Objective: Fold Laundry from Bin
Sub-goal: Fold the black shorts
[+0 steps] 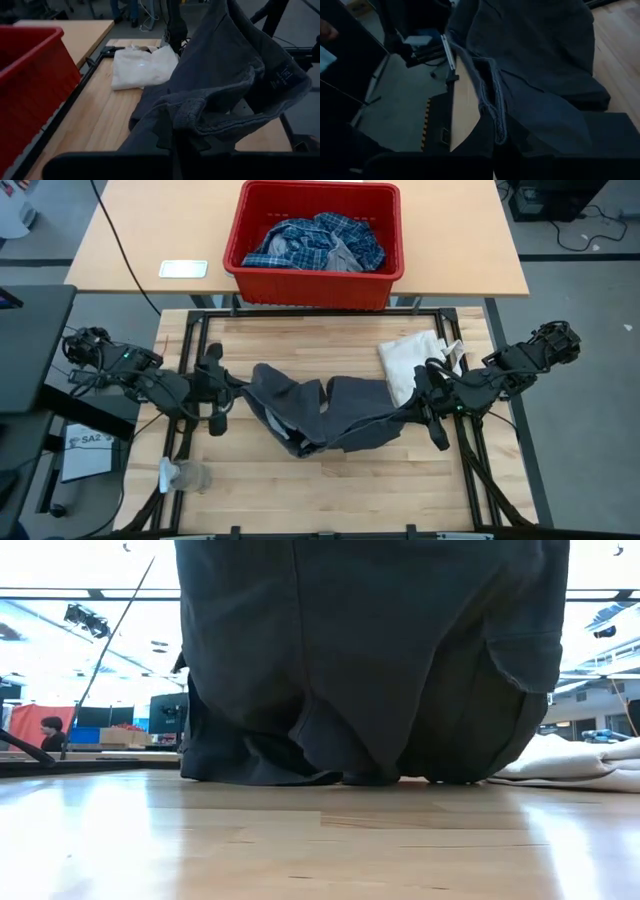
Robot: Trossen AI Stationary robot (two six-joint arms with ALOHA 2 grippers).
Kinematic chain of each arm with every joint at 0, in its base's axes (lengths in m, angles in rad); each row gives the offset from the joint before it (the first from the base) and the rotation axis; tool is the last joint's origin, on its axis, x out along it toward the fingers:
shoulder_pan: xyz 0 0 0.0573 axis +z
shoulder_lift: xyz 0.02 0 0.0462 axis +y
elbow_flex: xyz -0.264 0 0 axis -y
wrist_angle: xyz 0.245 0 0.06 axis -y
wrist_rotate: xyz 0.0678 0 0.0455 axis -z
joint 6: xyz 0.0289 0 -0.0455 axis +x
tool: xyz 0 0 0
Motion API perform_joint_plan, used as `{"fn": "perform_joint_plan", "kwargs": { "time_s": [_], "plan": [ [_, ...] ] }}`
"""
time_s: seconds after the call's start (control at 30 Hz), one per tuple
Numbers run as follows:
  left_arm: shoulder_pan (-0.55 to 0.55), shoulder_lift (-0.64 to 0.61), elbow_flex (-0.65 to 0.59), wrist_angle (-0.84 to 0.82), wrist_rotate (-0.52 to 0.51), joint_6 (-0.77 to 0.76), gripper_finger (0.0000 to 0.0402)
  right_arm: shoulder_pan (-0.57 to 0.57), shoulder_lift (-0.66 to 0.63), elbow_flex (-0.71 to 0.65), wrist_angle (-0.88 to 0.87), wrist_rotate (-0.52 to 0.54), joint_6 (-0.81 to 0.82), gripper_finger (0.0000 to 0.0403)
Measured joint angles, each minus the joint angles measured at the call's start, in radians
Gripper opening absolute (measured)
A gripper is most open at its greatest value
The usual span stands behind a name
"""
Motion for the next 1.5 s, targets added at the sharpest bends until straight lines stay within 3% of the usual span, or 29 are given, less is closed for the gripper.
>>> {"fn": "perform_joint_plan", "kwargs": {
  "time_s": [0.3,0.53,0.77,0.9,1.1,1.5],
  "plan": [
    [0.009,0.009,0.000,0.122,-0.006,0.224,0.0008,-0.043,0.013,0.000,0.042,-0.035,-0.060,0.0016],
    [0.071,0.099,0.000,0.289,0.007,0.419,0.0008,-0.118,0.131,0.001,0.195,-0.225,-0.193,0.0016],
    [0.097,0.176,0.000,0.454,0.039,0.557,0.0008,-0.176,0.221,0.000,0.244,-0.233,-0.281,0.0017],
    [0.129,0.219,0.000,0.536,0.141,0.555,0.0008,-0.211,0.247,0.000,0.365,-0.231,-0.350,0.0017],
    [0.166,0.274,0.000,0.546,0.244,0.423,0.0008,-0.240,0.247,0.000,0.465,-0.209,-0.460,0.0027],
    [0.241,0.329,0.000,0.581,0.365,0.341,0.0008,-0.223,0.259,0.000,0.540,-0.107,-0.745,0.0108]
  ]
}}
